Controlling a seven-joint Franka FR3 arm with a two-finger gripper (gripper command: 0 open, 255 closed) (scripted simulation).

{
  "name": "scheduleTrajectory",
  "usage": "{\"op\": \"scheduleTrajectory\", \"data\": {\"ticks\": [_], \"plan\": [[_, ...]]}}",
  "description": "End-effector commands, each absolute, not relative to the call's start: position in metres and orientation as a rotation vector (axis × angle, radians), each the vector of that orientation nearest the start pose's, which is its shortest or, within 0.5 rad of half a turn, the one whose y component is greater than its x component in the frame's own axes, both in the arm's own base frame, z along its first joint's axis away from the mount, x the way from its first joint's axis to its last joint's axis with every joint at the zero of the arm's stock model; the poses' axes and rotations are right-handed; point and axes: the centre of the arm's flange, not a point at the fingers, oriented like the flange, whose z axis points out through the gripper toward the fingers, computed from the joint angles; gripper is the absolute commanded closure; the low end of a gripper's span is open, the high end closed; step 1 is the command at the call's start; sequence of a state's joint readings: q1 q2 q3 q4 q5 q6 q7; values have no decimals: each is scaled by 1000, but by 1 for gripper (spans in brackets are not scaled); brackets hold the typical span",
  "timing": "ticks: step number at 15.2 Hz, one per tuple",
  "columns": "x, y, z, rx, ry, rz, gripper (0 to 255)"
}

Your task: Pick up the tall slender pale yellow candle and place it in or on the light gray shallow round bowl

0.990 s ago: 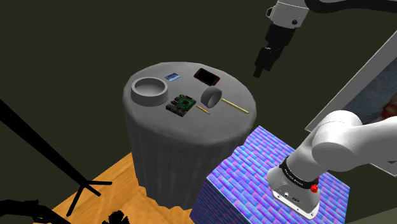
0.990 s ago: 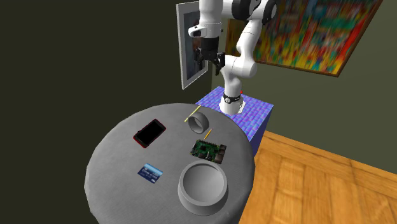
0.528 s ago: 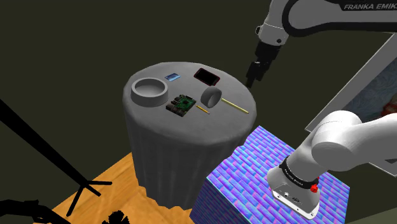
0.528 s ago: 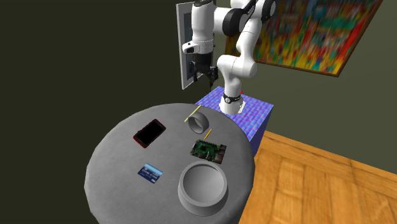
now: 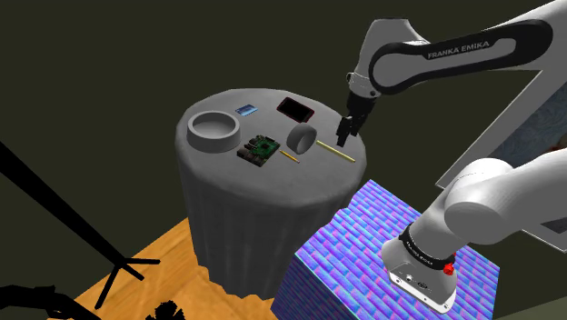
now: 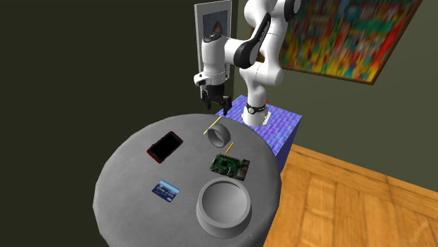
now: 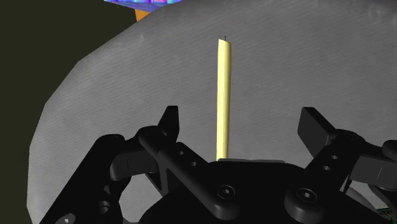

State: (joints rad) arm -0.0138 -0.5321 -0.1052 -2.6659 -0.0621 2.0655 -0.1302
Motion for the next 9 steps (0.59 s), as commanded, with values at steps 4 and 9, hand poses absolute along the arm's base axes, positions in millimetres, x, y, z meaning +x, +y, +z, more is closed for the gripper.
{"op": "scheduleTrajectory", "data": {"ticks": [4, 9], "plan": [[365, -51, 358, -3128, -104, 119, 0], [363, -51, 331, -3128, -104, 119, 0]]}}
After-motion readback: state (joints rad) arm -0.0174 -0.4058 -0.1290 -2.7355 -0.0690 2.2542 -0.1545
